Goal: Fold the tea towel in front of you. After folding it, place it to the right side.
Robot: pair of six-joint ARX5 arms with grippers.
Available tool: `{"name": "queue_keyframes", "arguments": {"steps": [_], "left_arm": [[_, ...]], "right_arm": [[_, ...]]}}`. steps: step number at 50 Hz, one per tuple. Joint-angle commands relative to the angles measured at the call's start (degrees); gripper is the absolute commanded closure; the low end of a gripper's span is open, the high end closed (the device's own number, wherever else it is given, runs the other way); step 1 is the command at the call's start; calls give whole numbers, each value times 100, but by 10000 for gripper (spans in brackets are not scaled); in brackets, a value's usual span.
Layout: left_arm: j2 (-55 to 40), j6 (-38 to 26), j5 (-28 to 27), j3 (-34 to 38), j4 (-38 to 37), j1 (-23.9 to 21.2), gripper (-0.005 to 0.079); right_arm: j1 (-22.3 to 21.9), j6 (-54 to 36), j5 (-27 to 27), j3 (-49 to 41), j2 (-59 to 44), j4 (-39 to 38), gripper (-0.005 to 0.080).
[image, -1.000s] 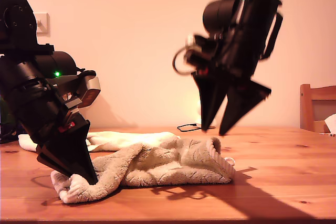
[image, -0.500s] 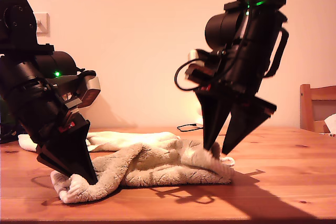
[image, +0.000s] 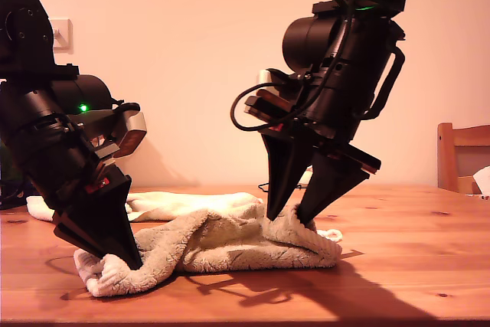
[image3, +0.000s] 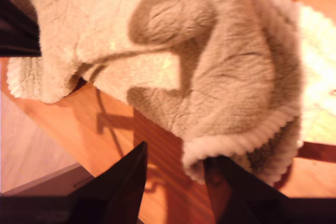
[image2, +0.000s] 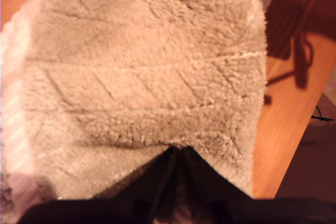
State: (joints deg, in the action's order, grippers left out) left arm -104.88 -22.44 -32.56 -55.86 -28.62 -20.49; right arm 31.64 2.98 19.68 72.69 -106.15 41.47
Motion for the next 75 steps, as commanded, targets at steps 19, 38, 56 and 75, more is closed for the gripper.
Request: {"name": "queue_keyframes", "arguments": {"steps": [19, 38, 56, 75], "left_arm": [[-444, -7, 531, 201, -415, -66, 706], [-442, -345, 1110, 201, -1141, -68, 706], [-442, -667, 1685, 199, -1370, -68, 727], [-439, -824, 1825, 177, -1635, -85, 727]], "right_arm": [[15, -308, -828, -63, -433, 164, 765], [-146, -678, -1246, 37, -297, 739, 765], [-470, -949, -1279, 407, -81, 1191, 765], [-778, -1036, -1279, 612, -81, 848, 765]]}}
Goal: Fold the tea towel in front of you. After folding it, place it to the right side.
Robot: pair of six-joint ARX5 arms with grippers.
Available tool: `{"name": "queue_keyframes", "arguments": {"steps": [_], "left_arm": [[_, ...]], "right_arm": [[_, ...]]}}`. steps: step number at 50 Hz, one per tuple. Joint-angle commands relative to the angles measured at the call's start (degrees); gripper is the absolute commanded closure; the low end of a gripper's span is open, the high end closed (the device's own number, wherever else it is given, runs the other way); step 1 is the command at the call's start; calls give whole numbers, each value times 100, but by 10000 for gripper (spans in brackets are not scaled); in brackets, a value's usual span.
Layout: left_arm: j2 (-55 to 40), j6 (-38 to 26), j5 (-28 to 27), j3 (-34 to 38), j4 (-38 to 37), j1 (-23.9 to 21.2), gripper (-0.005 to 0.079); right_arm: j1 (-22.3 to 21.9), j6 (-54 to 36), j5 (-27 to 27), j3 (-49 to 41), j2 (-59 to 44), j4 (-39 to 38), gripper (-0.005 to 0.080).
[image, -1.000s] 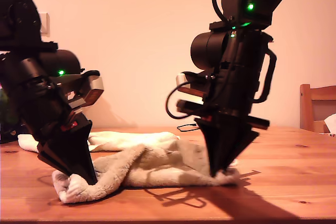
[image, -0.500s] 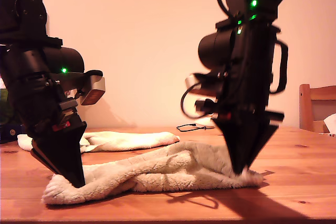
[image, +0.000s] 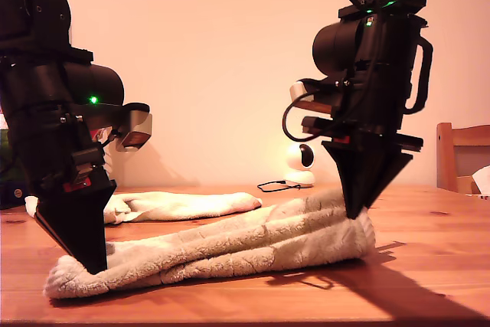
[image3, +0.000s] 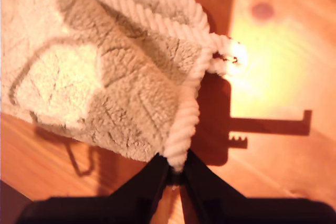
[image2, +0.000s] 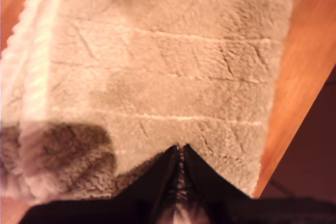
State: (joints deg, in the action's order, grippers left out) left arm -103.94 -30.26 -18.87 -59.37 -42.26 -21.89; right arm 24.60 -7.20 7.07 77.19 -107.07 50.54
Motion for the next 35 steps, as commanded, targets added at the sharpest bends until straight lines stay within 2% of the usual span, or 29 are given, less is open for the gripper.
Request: {"name": "queue_keyframes", "arguments": {"steps": [1, 7, 14, 18, 28, 31, 35], "left_arm": [[-533, -42, 490, 525, -258, 55, 727], [-533, -11, 767, 494, -83, 57, 727], [-531, 55, 815, 398, -35, 79, 727], [-514, 260, 911, 337, -33, 79, 727], [-511, 516, 949, 186, -103, 79, 727], [-511, 723, 911, 186, -125, 79, 727], [-511, 960, 592, 186, -186, 76, 727]], "right_arm": [[-81, -20, -17, 179, 11, -92, 765], [-109, -35, -20, 212, 11, -262, 749], [-116, -74, -44, 212, 11, -35, 603], [-116, -79, -44, 247, 17, 72, 557], [-114, -74, 114, 667, 52, 435, 558], [-105, -76, 387, 817, 52, 632, 560], [-98, -74, 909, 896, 52, 754, 580]]}}
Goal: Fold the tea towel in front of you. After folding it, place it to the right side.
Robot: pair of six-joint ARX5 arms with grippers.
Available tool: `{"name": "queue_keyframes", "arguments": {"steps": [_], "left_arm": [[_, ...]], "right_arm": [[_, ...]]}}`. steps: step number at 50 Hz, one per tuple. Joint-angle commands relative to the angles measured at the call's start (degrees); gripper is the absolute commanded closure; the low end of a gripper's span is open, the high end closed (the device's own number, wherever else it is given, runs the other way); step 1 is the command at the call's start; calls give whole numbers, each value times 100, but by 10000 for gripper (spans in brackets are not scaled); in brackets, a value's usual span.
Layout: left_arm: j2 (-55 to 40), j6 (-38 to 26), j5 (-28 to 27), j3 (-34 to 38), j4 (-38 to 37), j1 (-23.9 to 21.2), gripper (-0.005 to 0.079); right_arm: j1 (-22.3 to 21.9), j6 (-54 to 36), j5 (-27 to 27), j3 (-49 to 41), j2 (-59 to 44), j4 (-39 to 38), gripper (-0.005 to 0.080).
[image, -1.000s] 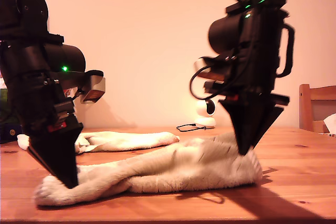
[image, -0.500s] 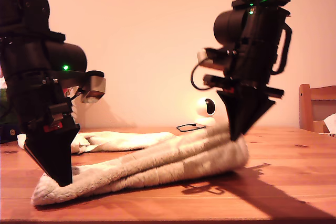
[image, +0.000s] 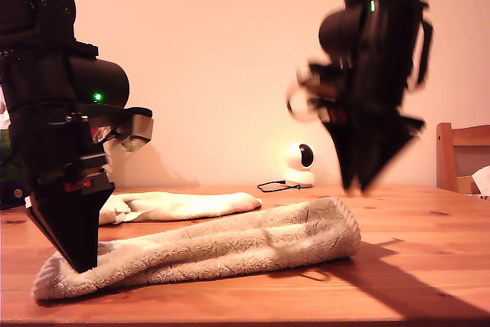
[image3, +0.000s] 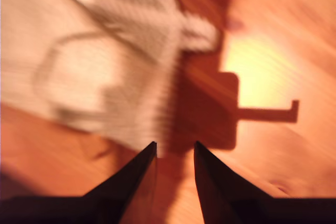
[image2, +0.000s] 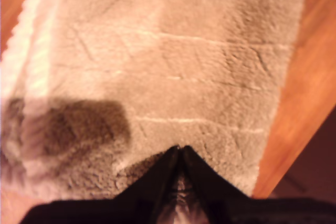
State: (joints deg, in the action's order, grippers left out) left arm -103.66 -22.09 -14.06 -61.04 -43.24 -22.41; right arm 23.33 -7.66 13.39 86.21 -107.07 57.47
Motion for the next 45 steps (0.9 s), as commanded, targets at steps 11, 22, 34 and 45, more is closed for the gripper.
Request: {"name": "queue_keyframes", "arguments": {"steps": [11, 22, 34, 45], "left_arm": [[-540, 439, -1233, 352, -227, 125, 727], [-540, 719, -1971, 352, -365, 125, 740], [-540, 1152, -2028, 352, -280, 125, 741], [-540, 1364, -2061, 352, -184, 96, 741]], "right_arm": [[369, -127, 562, -9, 50, -61, 763], [634, -37, 562, -28, -195, -293, 763], [715, 162, 525, -35, -629, -350, 763], [713, 142, 348, -74, -977, -538, 763]]}}
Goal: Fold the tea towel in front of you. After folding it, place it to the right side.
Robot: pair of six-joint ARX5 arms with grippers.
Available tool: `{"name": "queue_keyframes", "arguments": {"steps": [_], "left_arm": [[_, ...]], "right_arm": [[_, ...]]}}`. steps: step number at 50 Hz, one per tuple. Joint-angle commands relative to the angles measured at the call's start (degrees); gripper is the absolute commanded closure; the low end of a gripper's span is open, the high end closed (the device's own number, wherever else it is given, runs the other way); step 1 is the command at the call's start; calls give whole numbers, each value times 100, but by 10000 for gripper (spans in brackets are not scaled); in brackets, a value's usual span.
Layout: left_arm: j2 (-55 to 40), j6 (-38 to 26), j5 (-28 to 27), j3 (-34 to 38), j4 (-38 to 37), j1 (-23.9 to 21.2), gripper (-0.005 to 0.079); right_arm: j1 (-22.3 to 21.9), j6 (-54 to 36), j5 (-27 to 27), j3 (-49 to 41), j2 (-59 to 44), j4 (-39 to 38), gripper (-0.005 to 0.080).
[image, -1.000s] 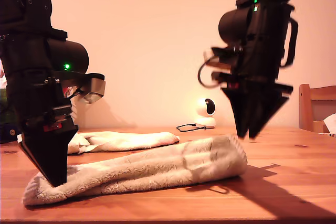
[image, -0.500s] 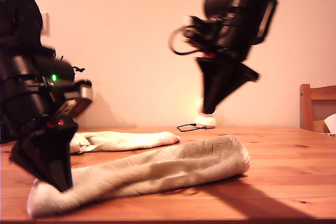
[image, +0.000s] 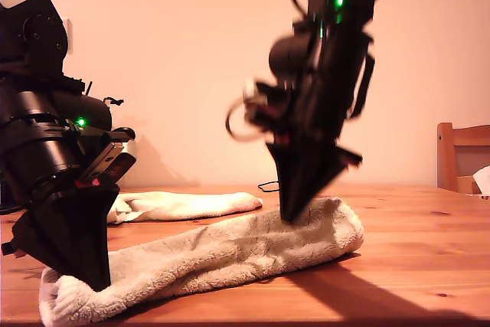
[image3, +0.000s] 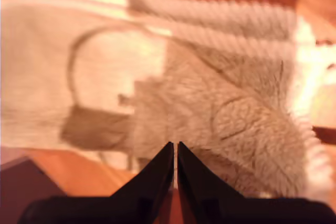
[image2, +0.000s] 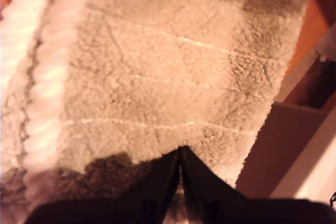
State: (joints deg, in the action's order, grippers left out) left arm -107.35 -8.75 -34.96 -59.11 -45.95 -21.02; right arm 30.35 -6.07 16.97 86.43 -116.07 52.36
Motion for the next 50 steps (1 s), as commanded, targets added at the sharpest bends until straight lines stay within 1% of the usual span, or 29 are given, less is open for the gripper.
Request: {"name": "queue_keyframes", "arguments": {"steps": [1, 8, 13, 22, 31, 36, 37, 39, 40, 41, 44, 50], "left_arm": [[-170, 31, 33, 160, 90, -44, 741], [-170, -22, 98, 160, 111, -44, 741], [-170, -92, 192, 160, 129, -55, 741], [-170, -345, 535, 160, 120, -133, 741], [-170, -481, 881, 160, 186, -243, 741], [-170, -472, 1495, 160, 330, -280, 742], [-170, -472, 1547, 157, 365, -284, 742], [-168, -470, 1858, 157, 431, -297, 742], [-168, -470, 1908, 157, 448, -302, 744], [-168, -470, 2107, 155, 457, -302, 748], [-168, -472, 2319, 136, 450, -306, 757], [-168, -468, 2638, 109, 435, -313, 757]], "right_arm": [[7, -24, -57, -96, -118, -28, 763], [2, -125, -391, -96, -326, -153, 763], [0, -122, -426, -96, -352, -361, 763], [2, -103, -544, -96, -356, -879, 763], [4, -127, -540, -96, -389, -1104, 763], [2, -162, -538, -96, -452, -1012, 763], [2, -170, -533, -96, -468, -979, 763], [2, -195, -520, -96, -501, -883, 763], [2, -210, -501, -96, -507, -824, 763], [2, -245, -490, -96, -516, -730, 763], [2, -313, -492, -96, -538, -623, 763], [2, -385, -520, -96, -538, -678, 763]]}}
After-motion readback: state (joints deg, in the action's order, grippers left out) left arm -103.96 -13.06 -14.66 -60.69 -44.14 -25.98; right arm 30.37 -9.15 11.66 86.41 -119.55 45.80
